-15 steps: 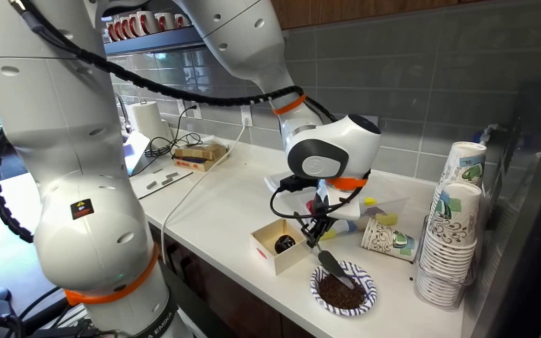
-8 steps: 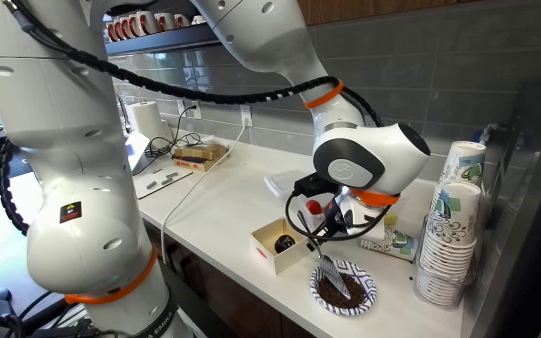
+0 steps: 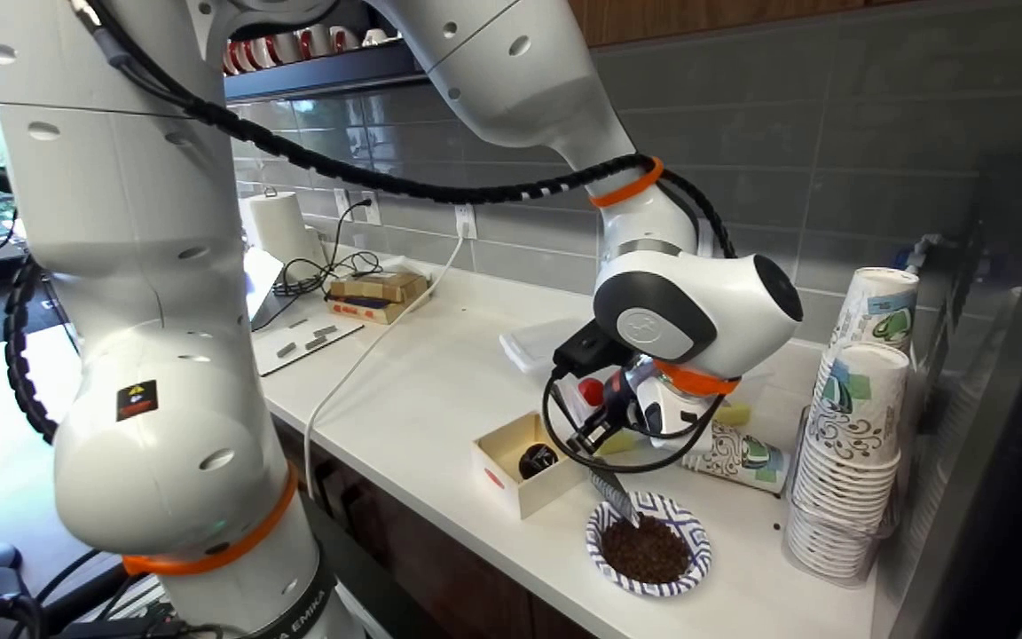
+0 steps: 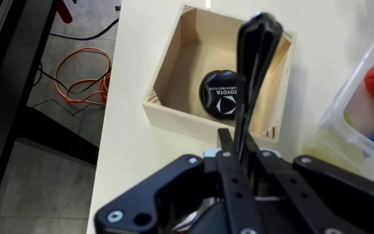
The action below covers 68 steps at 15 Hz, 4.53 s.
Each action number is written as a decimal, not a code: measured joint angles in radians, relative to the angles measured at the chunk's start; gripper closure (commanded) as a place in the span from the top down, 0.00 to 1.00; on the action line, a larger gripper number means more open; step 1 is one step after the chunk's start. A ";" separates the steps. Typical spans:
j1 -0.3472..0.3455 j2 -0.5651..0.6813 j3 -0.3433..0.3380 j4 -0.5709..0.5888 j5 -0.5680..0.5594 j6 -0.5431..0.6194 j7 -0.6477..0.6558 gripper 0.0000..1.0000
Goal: Pick up the spoon and stir in the bowl
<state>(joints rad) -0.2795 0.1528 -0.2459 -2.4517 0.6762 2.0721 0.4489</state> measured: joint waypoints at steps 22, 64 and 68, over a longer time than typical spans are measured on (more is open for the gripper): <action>-0.022 0.079 -0.057 0.072 -0.009 -0.063 -0.115 0.02; -0.008 0.060 -0.030 0.073 -0.037 -0.068 -0.117 0.02; -0.008 0.061 -0.036 0.070 -0.049 0.000 -0.102 0.02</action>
<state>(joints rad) -0.2877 0.2135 -0.2814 -2.3814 0.6277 2.0718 0.3470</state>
